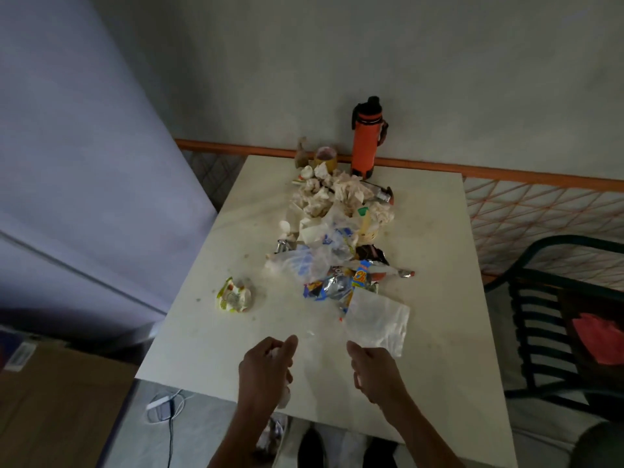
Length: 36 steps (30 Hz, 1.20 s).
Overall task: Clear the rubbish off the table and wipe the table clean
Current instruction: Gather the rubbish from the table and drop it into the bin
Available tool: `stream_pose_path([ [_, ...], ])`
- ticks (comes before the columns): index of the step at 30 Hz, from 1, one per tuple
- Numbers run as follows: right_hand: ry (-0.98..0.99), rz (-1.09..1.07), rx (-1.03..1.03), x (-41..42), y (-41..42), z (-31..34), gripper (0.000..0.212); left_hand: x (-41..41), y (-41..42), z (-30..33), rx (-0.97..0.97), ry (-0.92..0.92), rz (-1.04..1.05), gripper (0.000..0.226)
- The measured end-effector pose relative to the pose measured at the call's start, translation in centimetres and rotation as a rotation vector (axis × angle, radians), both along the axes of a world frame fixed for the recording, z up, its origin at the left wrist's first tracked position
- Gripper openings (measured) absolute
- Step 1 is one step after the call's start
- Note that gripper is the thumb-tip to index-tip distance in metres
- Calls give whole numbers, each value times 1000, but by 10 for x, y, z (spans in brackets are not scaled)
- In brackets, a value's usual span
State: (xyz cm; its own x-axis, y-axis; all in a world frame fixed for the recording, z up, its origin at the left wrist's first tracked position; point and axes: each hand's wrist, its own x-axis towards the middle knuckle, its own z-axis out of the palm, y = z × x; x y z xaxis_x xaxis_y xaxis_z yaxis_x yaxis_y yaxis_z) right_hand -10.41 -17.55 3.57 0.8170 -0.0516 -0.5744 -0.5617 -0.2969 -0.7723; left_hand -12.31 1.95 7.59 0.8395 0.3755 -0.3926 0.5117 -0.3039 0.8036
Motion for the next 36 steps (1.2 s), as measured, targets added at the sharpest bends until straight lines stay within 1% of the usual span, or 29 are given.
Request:
stream_pose_path([
  [2,-13,32,-62,-17,14,-3,66,-13,13,-4,-3,21,-27,40],
  [4,-22,27,-83,-38,30,-5,65,-29,28,-7,-16,29,-47,39],
  [7,-35,21,-95,-58,41,-11,62,-43,39,-10,-2,9,-48,38],
  [11,-33,37,-171,-79,54,-10,61,-58,50,-9,21,-10,-88,37],
  [16,-69,32,-198,-104,54,-5,55,-74,51,-13,38,-32,-126,37],
  [18,-76,27,-198,-120,49,-8,57,-86,52,-16,26,-33,-128,36],
  [21,-79,-20,-156,-155,38,-21,62,-112,51,-16,80,-28,-158,36],
  [25,-23,-129,-141,-205,29,-35,60,-149,52,-18,115,-14,-180,30],
  [29,39,-182,-98,-261,28,-47,61,-191,53,-25,144,53,-204,29],
  [33,115,-165,-107,-297,43,-55,62,-227,55,-24,146,72,-236,26],
  [36,127,-161,-90,-311,56,-55,61,-248,65,-21,138,70,-235,27],
])
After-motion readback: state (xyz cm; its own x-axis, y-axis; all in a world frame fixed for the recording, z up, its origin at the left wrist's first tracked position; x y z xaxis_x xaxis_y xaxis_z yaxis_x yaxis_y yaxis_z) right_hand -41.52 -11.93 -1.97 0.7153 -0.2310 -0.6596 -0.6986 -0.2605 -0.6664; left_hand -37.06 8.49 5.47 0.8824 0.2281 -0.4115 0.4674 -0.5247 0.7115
